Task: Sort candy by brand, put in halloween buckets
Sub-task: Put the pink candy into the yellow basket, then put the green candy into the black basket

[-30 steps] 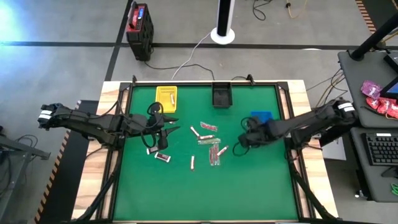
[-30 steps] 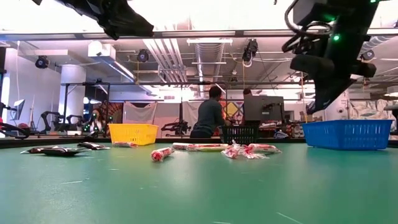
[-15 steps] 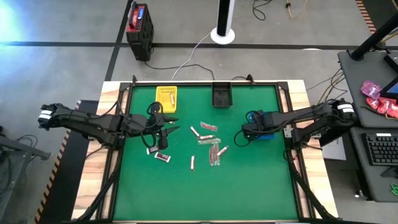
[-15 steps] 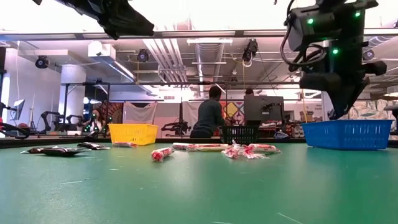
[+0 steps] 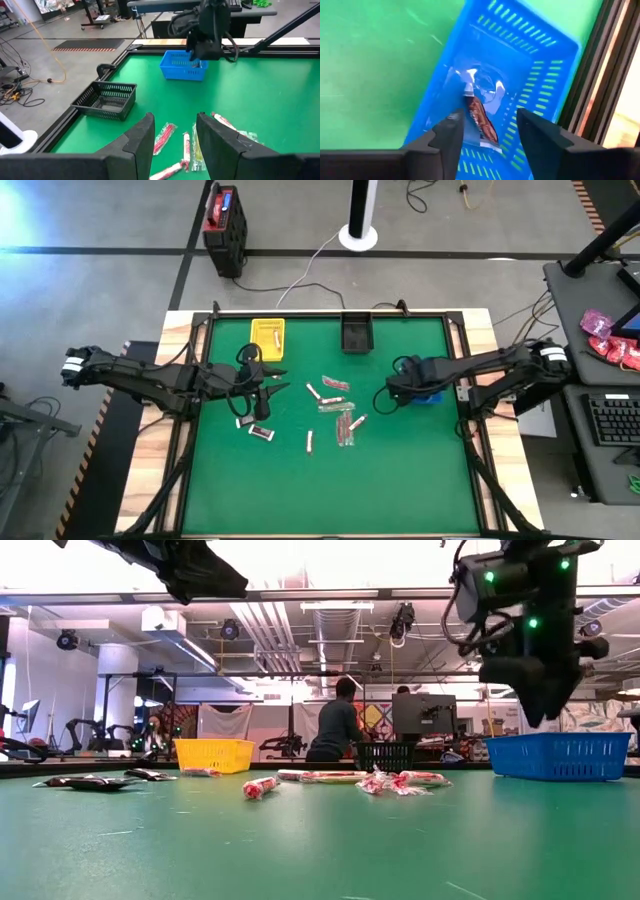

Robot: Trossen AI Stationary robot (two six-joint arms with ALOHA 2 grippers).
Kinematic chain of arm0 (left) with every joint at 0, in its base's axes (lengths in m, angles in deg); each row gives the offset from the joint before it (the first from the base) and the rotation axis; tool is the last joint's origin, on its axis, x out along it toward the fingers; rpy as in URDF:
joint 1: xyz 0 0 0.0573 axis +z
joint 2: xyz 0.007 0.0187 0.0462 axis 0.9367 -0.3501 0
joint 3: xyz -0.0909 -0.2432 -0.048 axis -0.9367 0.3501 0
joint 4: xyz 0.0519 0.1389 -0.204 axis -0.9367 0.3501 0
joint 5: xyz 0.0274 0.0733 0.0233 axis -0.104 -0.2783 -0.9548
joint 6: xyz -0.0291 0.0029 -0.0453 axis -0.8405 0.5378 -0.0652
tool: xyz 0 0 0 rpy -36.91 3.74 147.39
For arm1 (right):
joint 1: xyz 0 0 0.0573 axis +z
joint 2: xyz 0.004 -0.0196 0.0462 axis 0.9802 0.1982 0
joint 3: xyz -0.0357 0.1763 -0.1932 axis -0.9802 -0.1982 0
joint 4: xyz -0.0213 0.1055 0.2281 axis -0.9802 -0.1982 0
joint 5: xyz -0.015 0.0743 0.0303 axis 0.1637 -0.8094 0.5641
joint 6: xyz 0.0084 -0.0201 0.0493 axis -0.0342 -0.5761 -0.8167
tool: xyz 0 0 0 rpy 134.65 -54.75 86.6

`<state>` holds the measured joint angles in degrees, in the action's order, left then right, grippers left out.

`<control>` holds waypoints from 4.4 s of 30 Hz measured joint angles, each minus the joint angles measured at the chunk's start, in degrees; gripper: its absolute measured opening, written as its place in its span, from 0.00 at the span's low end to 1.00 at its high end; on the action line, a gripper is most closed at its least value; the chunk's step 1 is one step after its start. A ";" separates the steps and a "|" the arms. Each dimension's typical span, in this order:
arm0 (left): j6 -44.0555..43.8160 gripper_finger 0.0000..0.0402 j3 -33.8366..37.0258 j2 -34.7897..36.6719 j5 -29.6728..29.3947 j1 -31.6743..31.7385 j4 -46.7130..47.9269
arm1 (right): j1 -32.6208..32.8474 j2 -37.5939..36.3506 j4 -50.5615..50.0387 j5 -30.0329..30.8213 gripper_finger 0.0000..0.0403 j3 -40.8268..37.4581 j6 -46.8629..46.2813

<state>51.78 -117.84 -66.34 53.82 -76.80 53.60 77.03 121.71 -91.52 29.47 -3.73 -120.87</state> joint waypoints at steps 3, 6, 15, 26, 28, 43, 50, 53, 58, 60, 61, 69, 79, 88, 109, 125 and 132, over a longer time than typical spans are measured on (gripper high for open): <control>-0.02 0.32 0.00 -0.38 0.02 0.00 0.77 | 0.04 -0.57 0.45 0.12 0.46 2.32 3.63; -0.06 0.32 0.00 -1.77 1.71 0.00 0.90 | 0.15 -0.70 2.23 0.00 0.47 4.94 10.52; 5.34 0.32 -0.38 -13.43 12.30 1.08 -0.10 | 0.15 -0.75 13.10 -0.13 0.47 10.23 26.02; 32.90 0.31 -11.45 -31.07 34.45 13.56 10.32 | 0.15 -1.31 15.03 -0.23 0.47 10.24 28.93; 35.68 0.30 -13.40 -34.60 31.03 14.52 11.78 | 0.15 -1.31 15.00 -0.23 0.47 10.14 28.91; 38.94 0.35 -23.27 -49.03 34.18 21.72 18.29 | 0.15 -1.38 15.02 -0.20 0.47 10.01 29.00; 42.16 0.39 -22.99 -51.17 33.06 21.84 16.35 | 0.15 -1.38 15.01 -0.18 0.47 9.96 29.68; 42.66 0.38 -23.00 -51.47 33.05 21.88 15.59 | 0.15 -1.38 14.99 -0.18 0.47 9.94 29.68; 42.51 0.30 -23.07 -53.12 33.53 22.12 15.37 | 0.15 -1.38 15.01 -0.16 0.47 9.90 29.92; 42.32 0.26 -23.17 -53.79 33.91 22.14 15.39 | 0.15 -1.38 15.00 -0.14 0.47 9.90 29.92; 42.14 0.23 -23.27 -54.10 33.94 22.14 15.49 | 0.15 -1.38 15.01 -0.13 0.47 9.90 29.92; 39.82 0.04 -23.22 -52.35 32.92 22.10 16.25 | 0.15 -1.38 15.03 -0.10 0.47 9.88 29.94; 37.05 0.04 -24.28 -42.06 32.62 21.83 25.58 | 0.15 -1.38 15.03 -0.14 0.47 9.73 29.94; 28.49 0.04 -20.72 -26.71 21.89 37.22 28.83 | 0.15 -1.38 15.51 -0.14 0.47 9.33 29.92; 4.51 0.15 -17.33 -28.30 22.55 54.85 30.46 | 0.15 -1.40 18.23 -0.24 0.47 8.04 30.18; 3.75 0.31 -17.31 -23.94 29.01 49.95 31.42 | 0.17 -1.40 20.74 -0.43 0.47 8.04 31.51; 0.40 0.29 -16.91 -16.87 28.36 35.03 32.41 | 2.93 -1.40 27.82 -3.61 0.47 8.04 37.27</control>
<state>52.18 -134.75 -83.21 82.17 -41.77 86.00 79.96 120.31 -63.70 25.86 4.31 -83.61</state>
